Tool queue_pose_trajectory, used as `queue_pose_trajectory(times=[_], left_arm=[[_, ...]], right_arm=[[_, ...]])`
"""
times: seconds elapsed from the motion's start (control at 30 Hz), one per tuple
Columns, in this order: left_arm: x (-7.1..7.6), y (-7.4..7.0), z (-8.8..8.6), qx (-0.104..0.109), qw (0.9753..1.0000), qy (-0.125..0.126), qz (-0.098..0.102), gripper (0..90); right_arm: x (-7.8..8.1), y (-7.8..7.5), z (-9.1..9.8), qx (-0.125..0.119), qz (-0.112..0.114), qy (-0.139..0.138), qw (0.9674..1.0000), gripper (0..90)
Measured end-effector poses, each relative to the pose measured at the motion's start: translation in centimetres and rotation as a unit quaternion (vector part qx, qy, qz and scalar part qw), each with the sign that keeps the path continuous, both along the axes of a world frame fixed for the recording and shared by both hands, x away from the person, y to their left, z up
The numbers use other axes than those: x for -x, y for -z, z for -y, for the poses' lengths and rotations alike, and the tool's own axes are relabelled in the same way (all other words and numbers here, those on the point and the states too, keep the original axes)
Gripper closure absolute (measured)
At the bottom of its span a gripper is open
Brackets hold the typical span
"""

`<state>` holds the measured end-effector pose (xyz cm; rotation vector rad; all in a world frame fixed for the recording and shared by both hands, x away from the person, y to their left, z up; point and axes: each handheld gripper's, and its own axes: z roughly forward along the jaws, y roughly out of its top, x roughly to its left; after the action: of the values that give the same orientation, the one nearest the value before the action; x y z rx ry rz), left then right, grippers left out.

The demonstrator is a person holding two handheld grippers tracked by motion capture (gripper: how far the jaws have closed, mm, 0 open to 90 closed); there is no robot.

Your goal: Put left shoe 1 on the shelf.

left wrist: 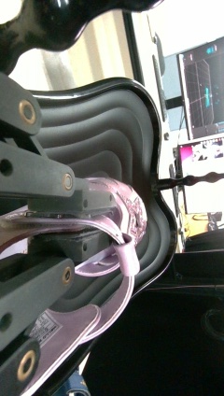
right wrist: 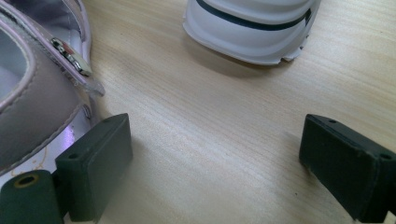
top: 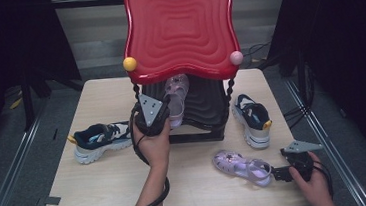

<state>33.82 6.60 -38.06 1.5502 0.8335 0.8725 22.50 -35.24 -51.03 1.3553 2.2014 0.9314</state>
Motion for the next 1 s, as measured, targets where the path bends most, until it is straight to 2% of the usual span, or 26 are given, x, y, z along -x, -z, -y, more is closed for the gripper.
queue_pose_trajectory(times=[0.13,0.27,0.37,0.67,0.93,1.0], left_arm=[[-0.2,-0.1,0.2,-0.007,0.9999,-0.009,0.004,82.2],[-0.5,0.0,0.3,0.007,0.9996,-0.025,0.010,82.2],[-0.7,0.3,0.6,0.008,0.9993,-0.034,0.015,82.2],[-1.4,0.9,1.2,0.002,0.9989,-0.044,0.014,82.1],[-1.9,1.2,1.7,0.013,0.9982,-0.054,0.024,82.1],[-2.1,1.3,1.7,0.017,0.9981,-0.056,0.018,82.1]], right_arm=[[0.0,0.0,0.0,0.000,0.000,0.000,1.0000,8.6],[0.0,0.0,0.0,0.000,0.000,0.000,1.0000,8.6],[0.0,0.0,0.0,0.000,0.000,0.000,1.0000,8.6],[0.0,0.0,0.0,0.000,0.000,0.000,1.0000,8.6],[0.0,0.0,0.0,0.000,0.000,-0.001,1.0000,8.6],[0.0,0.0,0.0,0.000,0.000,-0.001,1.0000,8.6]])
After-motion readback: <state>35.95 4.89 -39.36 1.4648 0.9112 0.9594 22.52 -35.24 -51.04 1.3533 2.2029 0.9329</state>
